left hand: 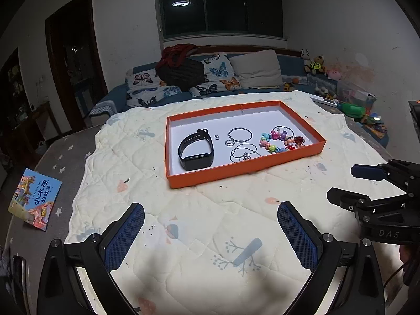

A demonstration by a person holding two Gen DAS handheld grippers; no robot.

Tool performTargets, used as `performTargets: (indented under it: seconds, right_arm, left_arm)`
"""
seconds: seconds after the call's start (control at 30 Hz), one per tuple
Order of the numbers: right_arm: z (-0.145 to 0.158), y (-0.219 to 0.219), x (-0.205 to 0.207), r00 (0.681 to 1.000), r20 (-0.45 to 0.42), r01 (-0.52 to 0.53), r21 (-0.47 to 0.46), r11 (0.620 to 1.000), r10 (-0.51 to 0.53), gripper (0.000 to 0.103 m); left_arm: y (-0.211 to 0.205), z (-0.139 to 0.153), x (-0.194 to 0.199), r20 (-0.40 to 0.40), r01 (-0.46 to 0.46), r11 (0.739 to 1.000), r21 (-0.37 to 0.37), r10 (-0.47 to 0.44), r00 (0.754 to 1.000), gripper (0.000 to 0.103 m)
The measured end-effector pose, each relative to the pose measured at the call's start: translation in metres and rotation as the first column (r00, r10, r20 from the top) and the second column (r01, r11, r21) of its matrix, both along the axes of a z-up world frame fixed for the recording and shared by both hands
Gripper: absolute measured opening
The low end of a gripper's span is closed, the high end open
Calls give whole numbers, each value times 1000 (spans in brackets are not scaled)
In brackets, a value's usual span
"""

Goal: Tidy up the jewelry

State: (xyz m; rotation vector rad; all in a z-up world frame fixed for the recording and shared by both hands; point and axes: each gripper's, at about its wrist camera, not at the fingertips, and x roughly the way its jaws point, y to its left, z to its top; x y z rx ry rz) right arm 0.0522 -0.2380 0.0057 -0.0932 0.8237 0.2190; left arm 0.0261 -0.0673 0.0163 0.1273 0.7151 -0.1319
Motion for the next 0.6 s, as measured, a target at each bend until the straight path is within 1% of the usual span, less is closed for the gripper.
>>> performTargets:
  seconds: [0.07,0.17,0.3,0.6]
  right_arm:
    - [0,0,0,1000,0,0,-1,1000,0,77]
    - [0,-1,1,1000,0,5,1,1000,-5,77]
    - [0,0,-1,1000,3,8,-5,1000,-8,77]
    - [2,0,-1,1000,3,7,0,1000,-7,77]
  left_arm:
    - [-1,-1,0,-2,-1,1000,12,1,1000,103]
    - [0,-1,-1,2,2,1000,2,-2,1000,103]
    - [0,2,-3,21,1,1000,5,-2,1000,103]
    - [1,5,-6,33,-15,1000,15,14,999,103]
